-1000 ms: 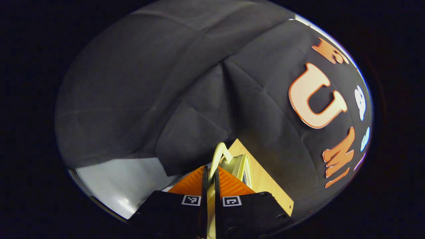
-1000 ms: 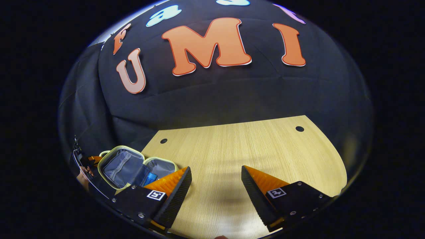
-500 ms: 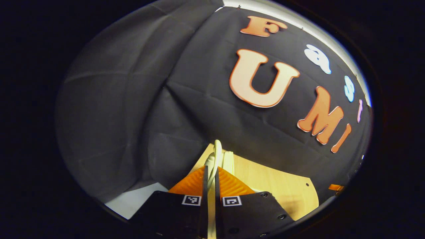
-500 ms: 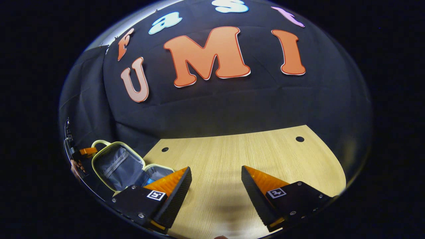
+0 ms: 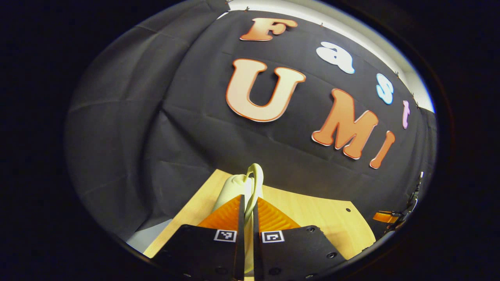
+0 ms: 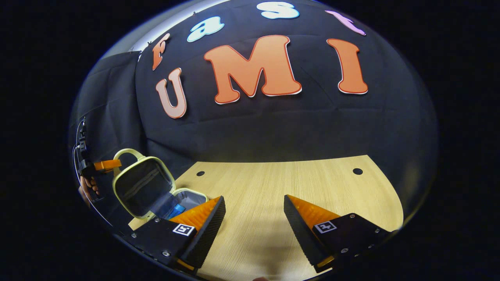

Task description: First open the suitcase, pack the skin care products into it, and then close the suitcase.

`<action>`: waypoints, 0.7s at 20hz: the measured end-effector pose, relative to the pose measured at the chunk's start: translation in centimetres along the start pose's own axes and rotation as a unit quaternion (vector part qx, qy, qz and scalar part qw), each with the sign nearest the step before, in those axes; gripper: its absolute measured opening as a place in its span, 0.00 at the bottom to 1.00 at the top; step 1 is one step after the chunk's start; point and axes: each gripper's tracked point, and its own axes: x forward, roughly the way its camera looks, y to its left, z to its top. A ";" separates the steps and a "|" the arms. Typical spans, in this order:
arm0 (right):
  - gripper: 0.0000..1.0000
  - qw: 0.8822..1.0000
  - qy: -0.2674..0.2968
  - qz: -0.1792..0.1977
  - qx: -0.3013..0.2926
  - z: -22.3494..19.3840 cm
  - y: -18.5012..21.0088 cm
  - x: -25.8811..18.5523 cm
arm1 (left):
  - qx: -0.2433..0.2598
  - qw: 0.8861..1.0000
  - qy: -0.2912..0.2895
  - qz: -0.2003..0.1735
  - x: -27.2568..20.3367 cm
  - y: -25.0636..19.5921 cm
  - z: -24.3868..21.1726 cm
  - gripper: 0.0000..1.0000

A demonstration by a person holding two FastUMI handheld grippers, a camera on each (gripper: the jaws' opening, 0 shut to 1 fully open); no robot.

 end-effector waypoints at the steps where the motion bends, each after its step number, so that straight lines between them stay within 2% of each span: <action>1: 0.95 1.000 -0.002 0.004 0.002 -0.1 -0.1 -0.1 | -0.007 1.000 -0.003 -0.012 0.2 -1.2 -0.3 0.09; 4: 0.95 1.000 -0.005 0.011 -0.001 -0.4 -0.5 -0.7 | -0.030 0.999 -0.002 -0.028 0.6 -3.6 -1.7 0.09; 7: 0.95 1.000 0.000 0.018 -0.004 -1.0 -0.8 -1.1 | -0.023 0.999 -0.001 -0.041 0.8 -5.8 -2.8 0.09; 10: 0.95 0.999 0.001 0.038 0.017 -1.4 0.0 -1.8 | -0.028 0.998 0.001 -0.064 0.8 -8.2 -4.7 0.09; 14: 0.95 0.999 0.002 0.041 -0.002 -2.4 -0.1 -2.5 | 0.013 0.997 0.019 -0.074 1.5 -11.5 -7.5 0.09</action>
